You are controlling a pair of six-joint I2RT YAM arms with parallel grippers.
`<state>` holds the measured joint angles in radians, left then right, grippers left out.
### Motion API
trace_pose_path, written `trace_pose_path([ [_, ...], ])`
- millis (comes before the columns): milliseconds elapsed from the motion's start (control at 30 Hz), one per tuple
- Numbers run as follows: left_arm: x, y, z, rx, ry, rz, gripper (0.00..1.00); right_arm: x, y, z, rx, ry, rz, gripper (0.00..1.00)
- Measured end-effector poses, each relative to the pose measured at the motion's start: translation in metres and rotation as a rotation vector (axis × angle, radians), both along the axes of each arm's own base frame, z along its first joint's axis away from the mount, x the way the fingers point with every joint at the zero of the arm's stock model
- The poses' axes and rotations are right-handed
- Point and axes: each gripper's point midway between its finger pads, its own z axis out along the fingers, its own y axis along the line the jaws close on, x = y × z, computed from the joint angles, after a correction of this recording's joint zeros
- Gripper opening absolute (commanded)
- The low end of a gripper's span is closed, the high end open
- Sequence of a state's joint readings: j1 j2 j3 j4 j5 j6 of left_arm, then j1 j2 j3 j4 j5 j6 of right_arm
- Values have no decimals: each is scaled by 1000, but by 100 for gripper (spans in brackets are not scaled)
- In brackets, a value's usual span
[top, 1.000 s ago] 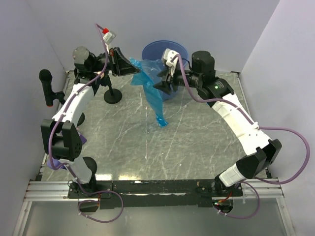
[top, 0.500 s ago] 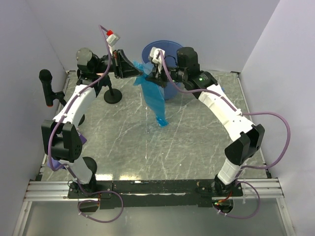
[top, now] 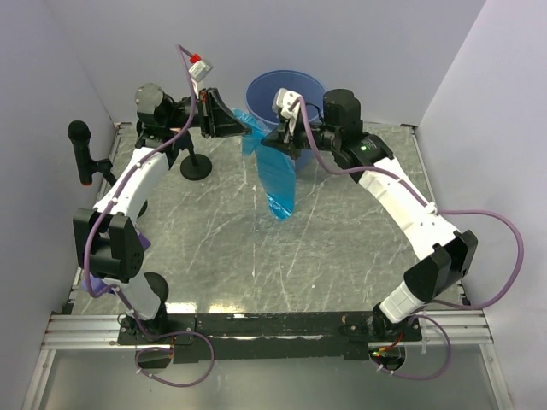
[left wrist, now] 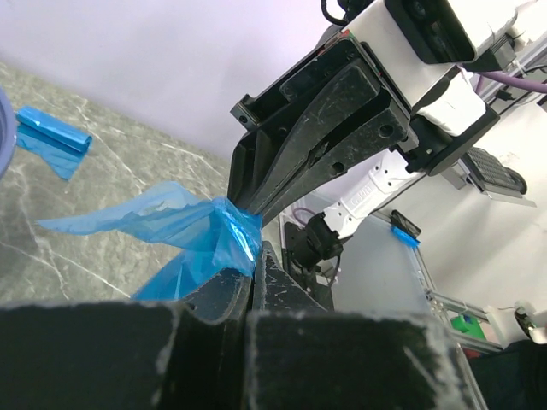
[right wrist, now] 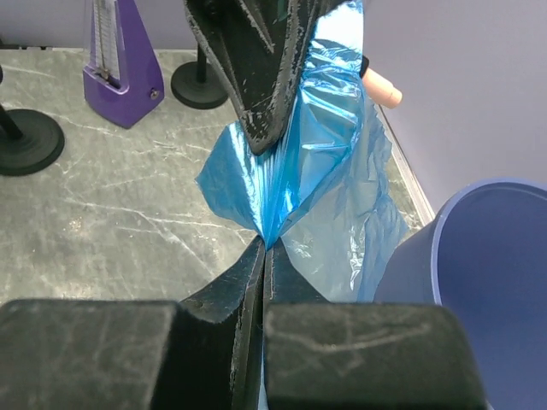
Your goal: Put the trash bags into the trash bin
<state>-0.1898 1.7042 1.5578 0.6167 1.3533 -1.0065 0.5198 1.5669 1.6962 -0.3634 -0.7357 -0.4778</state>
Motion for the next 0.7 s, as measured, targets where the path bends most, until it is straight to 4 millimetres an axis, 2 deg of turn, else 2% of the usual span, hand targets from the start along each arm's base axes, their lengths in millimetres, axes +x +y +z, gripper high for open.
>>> trace_pose_path([
  [567, -4, 0, 0, 6, 22, -20, 0, -2, -6, -11, -17, -10, 3, 1],
  [667, -5, 0, 0, 7, 22, -23, 1, -1, -7, -14, -21, -4, 1, 6],
  [700, -5, 0, 0, 7, 22, -23, 1, -1, -7, -15, -21, -3, 0, 12],
])
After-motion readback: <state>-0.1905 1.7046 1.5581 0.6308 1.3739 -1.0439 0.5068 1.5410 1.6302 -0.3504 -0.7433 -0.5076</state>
